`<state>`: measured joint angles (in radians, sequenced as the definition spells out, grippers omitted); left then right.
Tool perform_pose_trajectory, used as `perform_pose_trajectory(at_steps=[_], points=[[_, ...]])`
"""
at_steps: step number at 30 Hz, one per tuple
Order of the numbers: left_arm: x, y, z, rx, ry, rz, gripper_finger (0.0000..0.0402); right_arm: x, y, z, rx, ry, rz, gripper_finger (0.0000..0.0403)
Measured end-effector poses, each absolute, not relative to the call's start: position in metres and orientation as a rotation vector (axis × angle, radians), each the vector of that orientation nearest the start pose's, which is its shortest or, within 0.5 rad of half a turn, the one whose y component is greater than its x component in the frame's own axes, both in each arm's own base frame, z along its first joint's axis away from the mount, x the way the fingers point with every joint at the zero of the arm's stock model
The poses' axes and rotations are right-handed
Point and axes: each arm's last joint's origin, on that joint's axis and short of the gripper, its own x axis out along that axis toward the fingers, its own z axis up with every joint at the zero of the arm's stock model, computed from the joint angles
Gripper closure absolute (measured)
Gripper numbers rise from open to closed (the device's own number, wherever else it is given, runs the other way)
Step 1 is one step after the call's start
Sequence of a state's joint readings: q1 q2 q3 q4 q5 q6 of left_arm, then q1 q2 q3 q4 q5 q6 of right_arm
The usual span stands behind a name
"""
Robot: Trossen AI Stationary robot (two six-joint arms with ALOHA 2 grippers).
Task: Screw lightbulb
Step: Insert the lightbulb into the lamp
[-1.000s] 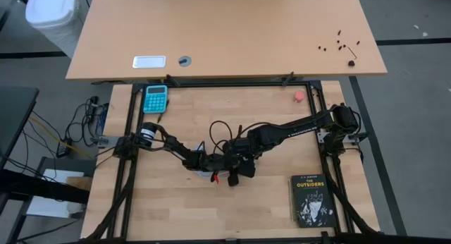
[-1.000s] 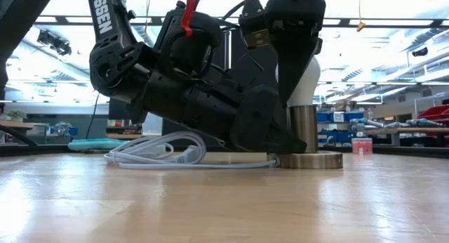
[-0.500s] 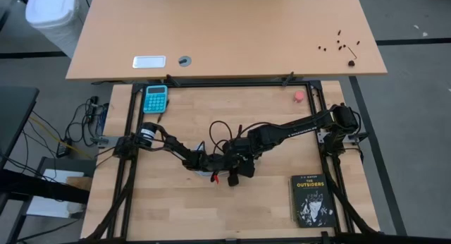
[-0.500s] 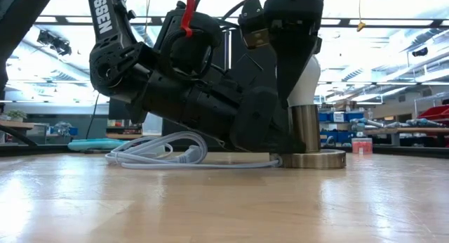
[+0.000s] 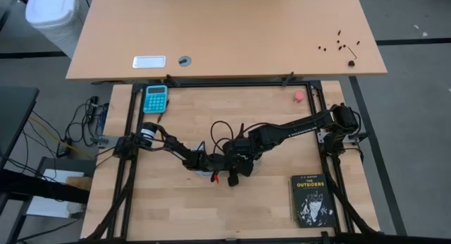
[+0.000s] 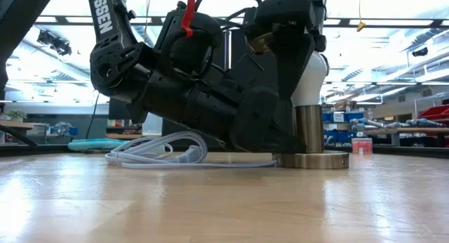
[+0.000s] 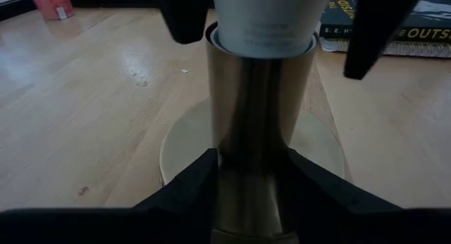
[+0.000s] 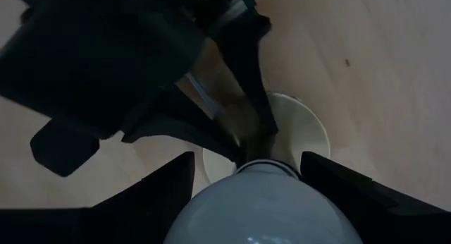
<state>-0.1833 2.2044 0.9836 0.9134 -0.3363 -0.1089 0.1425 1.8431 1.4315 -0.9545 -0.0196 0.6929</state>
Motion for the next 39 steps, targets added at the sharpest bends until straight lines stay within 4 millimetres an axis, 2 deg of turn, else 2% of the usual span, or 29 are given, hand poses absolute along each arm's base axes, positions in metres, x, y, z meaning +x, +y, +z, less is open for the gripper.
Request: perform_pose_trajectory(at_steps=[7,15,21,26,33,39], points=[[0.402,-0.065,0.078,-0.028,0.288,0.172,0.0245,0.355,0.051,0.22,0.496,1.347,-0.341,0.0131],[0.402,-0.065,0.078,-0.028,0.288,0.174,0.0245,0.355,0.051,0.222,0.388,1.354,-0.248,0.0093],[0.402,-0.066,0.078,-0.019,0.286,0.175,0.0238,0.356,0.052,0.236,0.274,1.315,-0.136,0.0066],[0.402,-0.07,0.079,-0.005,0.281,0.163,0.0199,0.356,0.052,0.237,0.18,1.312,-0.062,0.0054],[0.403,-0.07,0.082,-0.011,0.251,0.161,0.0133,0.356,0.051,0.237,0.14,1.312,-0.031,0.0053],[0.406,-0.068,0.085,-0.012,0.24,0.159,0.0098,0.356,0.053,0.237,0.092,1.313,0.007,0.0053]])
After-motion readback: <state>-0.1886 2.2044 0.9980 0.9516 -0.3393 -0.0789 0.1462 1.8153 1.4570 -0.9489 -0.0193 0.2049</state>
